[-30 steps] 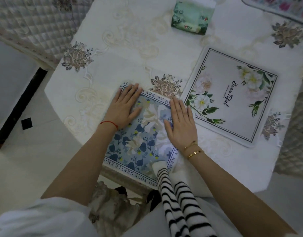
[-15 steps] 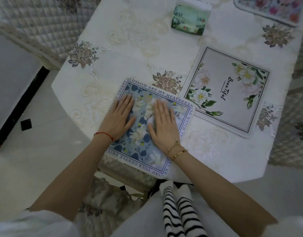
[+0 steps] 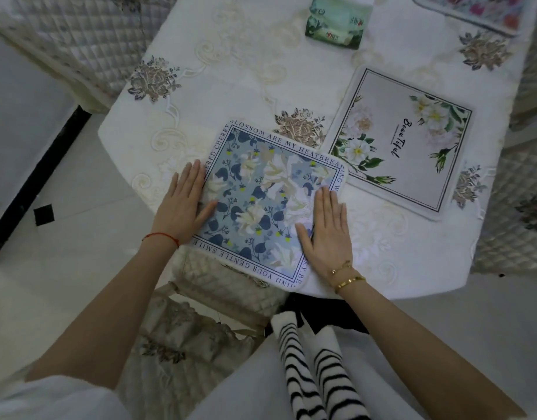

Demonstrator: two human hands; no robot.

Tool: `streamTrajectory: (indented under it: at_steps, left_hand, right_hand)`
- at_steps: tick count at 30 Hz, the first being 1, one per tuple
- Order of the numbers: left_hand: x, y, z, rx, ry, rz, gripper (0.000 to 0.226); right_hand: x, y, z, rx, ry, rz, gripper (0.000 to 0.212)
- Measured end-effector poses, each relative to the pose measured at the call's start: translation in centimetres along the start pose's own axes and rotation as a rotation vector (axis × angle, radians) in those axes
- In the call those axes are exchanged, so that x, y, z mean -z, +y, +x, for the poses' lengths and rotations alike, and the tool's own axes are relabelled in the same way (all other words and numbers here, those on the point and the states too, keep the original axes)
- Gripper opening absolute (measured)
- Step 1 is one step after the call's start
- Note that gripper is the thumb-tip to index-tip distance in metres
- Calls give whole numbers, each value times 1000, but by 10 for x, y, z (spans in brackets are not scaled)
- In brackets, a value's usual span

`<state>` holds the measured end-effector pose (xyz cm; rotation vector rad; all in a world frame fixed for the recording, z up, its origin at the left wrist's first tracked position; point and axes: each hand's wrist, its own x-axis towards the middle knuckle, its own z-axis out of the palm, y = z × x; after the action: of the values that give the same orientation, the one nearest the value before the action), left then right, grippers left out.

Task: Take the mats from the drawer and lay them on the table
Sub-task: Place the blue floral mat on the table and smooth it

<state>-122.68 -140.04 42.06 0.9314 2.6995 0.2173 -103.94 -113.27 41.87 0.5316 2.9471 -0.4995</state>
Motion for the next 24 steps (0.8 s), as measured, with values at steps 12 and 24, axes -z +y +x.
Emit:
streamTrajectory:
  at_steps: [12, 24]
  left_hand:
    - [-16, 16, -48, -163, -37, -68, 77]
    - [-8, 26, -9, -151, -34, -110, 72]
  right_hand:
    - [-33, -57, -32, 284, -134, -61, 79]
    - [3, -1, -6, 55, -23, -7, 74]
